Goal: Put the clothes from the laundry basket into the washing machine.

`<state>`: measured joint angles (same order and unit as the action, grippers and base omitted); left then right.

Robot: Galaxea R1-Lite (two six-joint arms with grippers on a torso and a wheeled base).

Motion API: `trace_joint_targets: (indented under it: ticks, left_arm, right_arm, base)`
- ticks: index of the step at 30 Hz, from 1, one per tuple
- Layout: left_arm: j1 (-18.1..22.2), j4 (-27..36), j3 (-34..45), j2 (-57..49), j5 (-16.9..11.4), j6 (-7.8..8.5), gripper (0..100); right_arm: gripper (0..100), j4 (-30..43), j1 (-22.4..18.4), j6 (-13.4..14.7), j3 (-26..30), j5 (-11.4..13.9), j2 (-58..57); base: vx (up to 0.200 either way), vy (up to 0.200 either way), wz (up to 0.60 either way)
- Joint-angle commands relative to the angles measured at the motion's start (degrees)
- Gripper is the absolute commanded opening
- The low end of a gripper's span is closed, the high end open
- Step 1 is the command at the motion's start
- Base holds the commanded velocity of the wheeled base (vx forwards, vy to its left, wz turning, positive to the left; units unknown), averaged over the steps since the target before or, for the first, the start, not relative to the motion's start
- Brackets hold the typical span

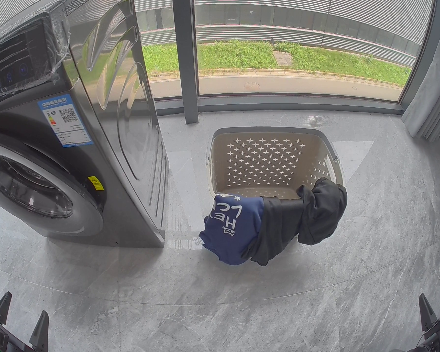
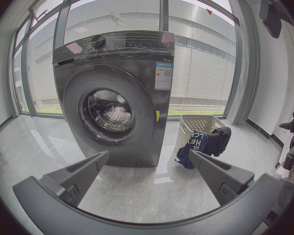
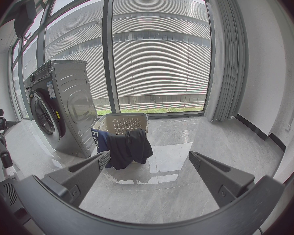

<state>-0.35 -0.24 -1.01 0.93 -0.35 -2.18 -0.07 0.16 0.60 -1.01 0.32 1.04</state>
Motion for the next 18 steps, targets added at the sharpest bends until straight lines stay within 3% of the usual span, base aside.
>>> trace_joint_targets:
  ticks: [1,18]
  left_arm:
    - [0.00,-0.02,1.01,-0.93,0.00,-0.02,100]
    - [0.00,-0.02,1.01,-0.93,0.00,-0.02,100]
  right_arm:
    - [100,-0.01,0.02,0.02,1.01,0.03,-0.60]
    - [100,-0.01,0.02,-0.07,1.01,0.03,-0.60]
  base:
    - [0.000,0.200,0.00]
    - [0.000,0.200,0.00]
